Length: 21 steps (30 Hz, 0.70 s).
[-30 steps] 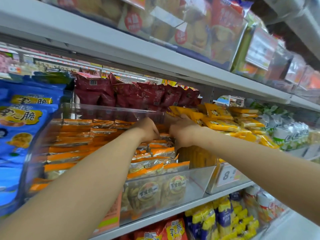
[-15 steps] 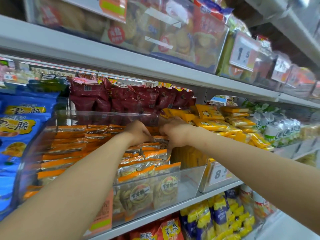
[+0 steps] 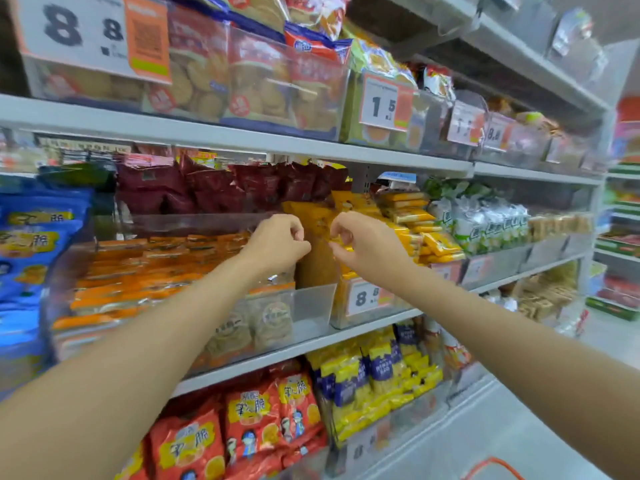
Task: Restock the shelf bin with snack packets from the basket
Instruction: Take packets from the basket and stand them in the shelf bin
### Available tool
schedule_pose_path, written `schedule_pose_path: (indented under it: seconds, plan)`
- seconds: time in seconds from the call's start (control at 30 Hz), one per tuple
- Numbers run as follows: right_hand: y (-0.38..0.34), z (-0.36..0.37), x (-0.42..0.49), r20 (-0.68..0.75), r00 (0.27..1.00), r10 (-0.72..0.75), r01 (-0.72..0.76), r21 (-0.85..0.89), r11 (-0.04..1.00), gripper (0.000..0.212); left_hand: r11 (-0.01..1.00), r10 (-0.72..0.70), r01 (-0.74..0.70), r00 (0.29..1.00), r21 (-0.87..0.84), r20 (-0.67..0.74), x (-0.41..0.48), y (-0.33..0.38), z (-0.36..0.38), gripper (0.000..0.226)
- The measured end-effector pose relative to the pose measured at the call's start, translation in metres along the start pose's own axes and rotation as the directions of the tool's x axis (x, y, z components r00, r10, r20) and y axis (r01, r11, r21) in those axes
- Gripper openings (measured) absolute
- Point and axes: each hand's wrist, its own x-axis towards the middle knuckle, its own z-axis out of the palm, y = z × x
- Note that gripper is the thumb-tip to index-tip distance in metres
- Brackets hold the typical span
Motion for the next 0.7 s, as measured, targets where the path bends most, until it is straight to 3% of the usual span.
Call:
schedule_pose_path:
  seconds: [0.13, 0.23, 0.43, 0.53, 0.7]
  plan:
    - [0.029, -0.005, -0.064, 0.097, 0.975, 0.201, -0.212, 0.122, 0.969, 0.013, 1.0, 0.008, -0.004, 0.98, -0.021, 0.198, -0.028, 0.023, 0.039, 0.028]
    - [0.049, 0.0, -0.12, 0.276, 0.896, 0.348, -0.416, 0.243, 0.876, 0.019, 0.997, 0.012, -0.032, 0.965, 0.073, 0.263, -0.046, 0.035, 0.08, 0.022]
    - [0.096, 0.032, -0.23, 0.417, 0.752, 0.511, -0.636, 0.254, 0.729, 0.021, 0.993, -0.005, -0.062, 0.84, 0.104, 0.542, -0.088, 0.043, 0.193, 0.022]
    - [0.117, 0.048, -0.296, 0.506, 0.675, 0.538, -0.712, 0.253, 0.655, 0.023, 0.998, -0.063, 0.049, 0.771, 0.04, 0.634, -0.117, 0.037, 0.262, 0.024]
    - [0.136, 0.073, -0.403, 0.635, 0.481, 0.604, -0.848, 0.164, 0.503, 0.025, 0.918, -0.224, 0.392, 0.632, -0.056, 0.742, -0.183, 0.025, 0.368, 0.023]
